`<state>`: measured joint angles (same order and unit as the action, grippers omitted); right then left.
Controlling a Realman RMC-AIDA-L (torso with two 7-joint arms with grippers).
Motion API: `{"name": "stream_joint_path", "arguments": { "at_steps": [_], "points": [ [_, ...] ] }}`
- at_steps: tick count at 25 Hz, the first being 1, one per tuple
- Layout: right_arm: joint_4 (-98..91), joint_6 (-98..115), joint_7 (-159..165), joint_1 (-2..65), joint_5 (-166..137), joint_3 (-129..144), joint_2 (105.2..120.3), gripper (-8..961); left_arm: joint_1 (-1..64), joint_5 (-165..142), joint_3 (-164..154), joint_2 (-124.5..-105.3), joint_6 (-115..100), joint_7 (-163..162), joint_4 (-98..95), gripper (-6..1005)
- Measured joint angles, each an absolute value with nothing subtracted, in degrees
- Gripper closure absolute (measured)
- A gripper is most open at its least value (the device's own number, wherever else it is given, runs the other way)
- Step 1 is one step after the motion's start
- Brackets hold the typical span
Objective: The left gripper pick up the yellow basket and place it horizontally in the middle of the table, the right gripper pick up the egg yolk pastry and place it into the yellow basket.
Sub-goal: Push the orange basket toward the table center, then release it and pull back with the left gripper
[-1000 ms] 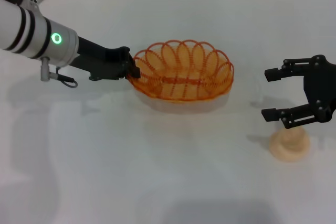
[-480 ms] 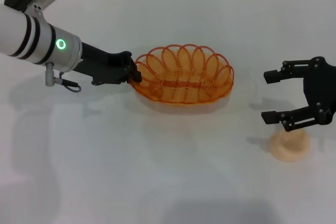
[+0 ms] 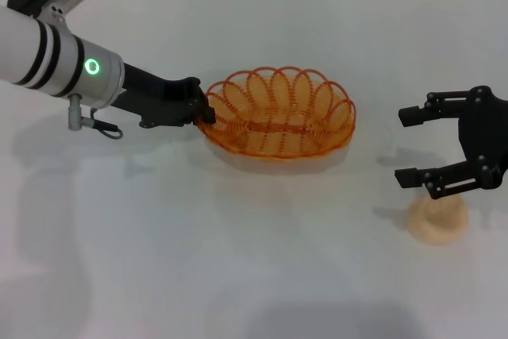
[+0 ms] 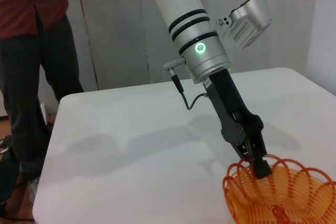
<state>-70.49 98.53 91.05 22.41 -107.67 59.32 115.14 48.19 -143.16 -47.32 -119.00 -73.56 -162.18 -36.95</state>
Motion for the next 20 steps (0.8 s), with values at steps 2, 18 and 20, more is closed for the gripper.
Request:
{"name": "stream_joint_path", "arguments": {
  "at_steps": [2, 18, 20],
  "points": [
    [-70.49, 98.53, 91.05, 22.47, -107.67, 59.32, 115.14, 193, 48.20, -143.16, -47.35, -118.96, -73.56, -161.96, -37.02, 873],
    [-70.73, 98.52, 91.05, 22.39, -107.48, 59.33, 115.06, 201, 47.75, -138.27, -47.37, -118.97, -75.11, -157.57, -37.13, 645],
    [-70.75, 98.52, 91.05, 22.39, -107.18, 59.32, 115.05, 202, 47.65, -138.13, -47.33, -118.91, -75.96, -157.07, -37.34, 582]
  ]
}}
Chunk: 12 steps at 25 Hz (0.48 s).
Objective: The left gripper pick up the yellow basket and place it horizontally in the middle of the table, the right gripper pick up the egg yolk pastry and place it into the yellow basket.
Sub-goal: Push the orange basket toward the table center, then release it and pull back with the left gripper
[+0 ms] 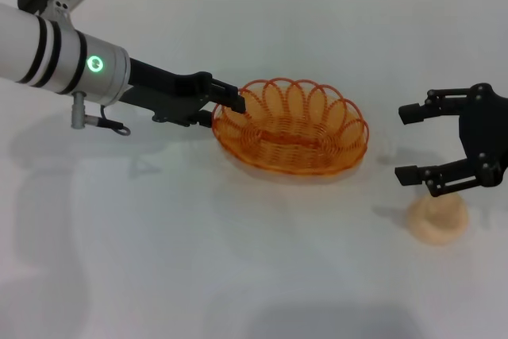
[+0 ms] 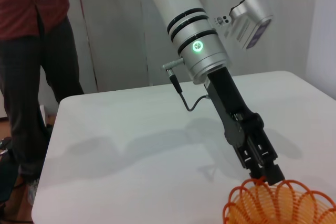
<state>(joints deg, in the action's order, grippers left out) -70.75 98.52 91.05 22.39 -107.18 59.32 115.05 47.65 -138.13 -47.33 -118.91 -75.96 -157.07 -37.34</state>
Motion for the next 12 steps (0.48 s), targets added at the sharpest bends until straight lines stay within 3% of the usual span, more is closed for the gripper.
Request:
{"name": "stream_joint_path", "arguments": {
  "at_steps": [10, 12],
  "points": [
    [-70.76, 98.64, 91.01, 22.10, -106.82, 59.32, 115.15, 207, 42.52, -132.40, -46.80, -117.67, -82.32, -154.43, -44.51, 158],
    [-70.72, 98.69, 91.00, 21.97, -106.34, 59.33, 115.19, 208, 40.15, -130.74, -46.71, -117.60, -82.95, -154.20, -48.39, 142]
  ]
}}
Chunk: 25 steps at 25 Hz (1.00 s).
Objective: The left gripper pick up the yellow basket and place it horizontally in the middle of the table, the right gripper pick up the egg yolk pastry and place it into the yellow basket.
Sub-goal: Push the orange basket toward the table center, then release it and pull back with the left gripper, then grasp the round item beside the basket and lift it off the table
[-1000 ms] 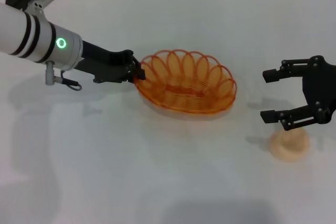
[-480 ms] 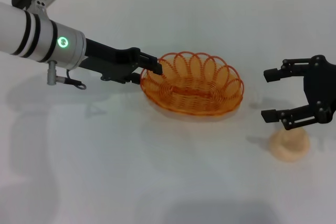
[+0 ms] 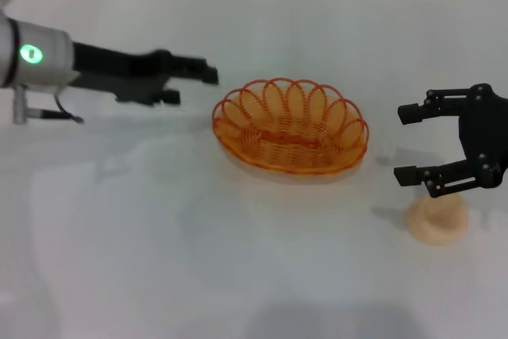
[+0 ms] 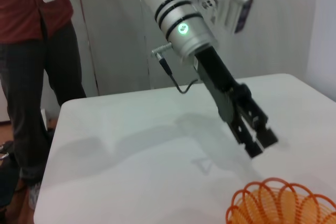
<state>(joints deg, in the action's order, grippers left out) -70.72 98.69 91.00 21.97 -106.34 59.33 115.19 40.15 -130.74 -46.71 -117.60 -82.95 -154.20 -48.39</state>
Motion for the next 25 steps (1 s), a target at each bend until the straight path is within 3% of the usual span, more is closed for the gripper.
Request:
{"name": "stream_joint_path", "arguments": {
  "at_steps": [9, 25],
  "points": [
    [-70.33, 97.01, 91.83, 20.83, -107.03, 59.40, 115.22, 212, 32.03, -115.56, -43.01, -114.50, -81.91, -140.03, -54.13, 109],
    [-75.00, 94.84, 106.48, 22.90, -123.22, 61.60, 115.23, 219, 30.83, -117.88, -42.69, -114.01, -94.55, -106.47, -55.59, 109]
  ]
}}
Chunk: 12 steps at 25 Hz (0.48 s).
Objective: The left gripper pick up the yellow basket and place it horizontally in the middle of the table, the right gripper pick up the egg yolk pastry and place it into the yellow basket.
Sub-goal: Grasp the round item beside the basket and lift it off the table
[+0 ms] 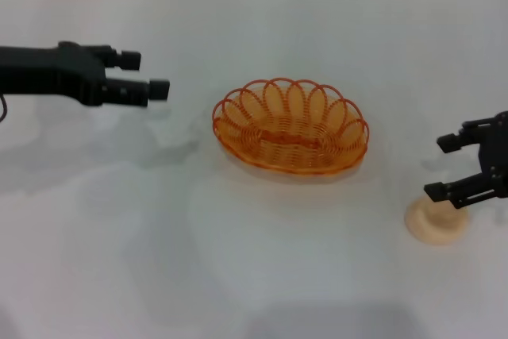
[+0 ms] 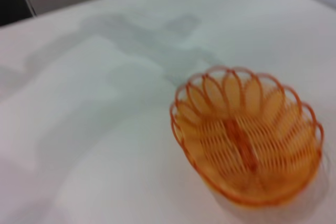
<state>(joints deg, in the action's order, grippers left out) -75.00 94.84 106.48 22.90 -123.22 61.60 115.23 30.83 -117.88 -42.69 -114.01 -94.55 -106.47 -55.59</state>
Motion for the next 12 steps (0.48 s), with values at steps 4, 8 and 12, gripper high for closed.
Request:
{"name": "stream_joint_path", "arguments": {
  "at_steps": [4, 8, 12],
  "points": [
    [-75.29, 94.83, 108.39, 22.98, -126.02, 61.70, 115.23, 221, 30.75, -119.92, -44.52, -114.35, -96.44, -103.89, -56.64, 109],
    [-74.73, 94.62, 108.37, 22.67, -127.41, 61.70, 115.23, 223, 30.81, -120.11, -46.53, -114.88, -96.78, -102.68, -56.69, 109],
    [-74.01, 93.83, 108.28, 22.98, -128.99, 61.81, 115.22, 225, 31.26, -119.92, -47.27, -115.37, -96.76, -102.51, -56.69, 109]
  ]
}}
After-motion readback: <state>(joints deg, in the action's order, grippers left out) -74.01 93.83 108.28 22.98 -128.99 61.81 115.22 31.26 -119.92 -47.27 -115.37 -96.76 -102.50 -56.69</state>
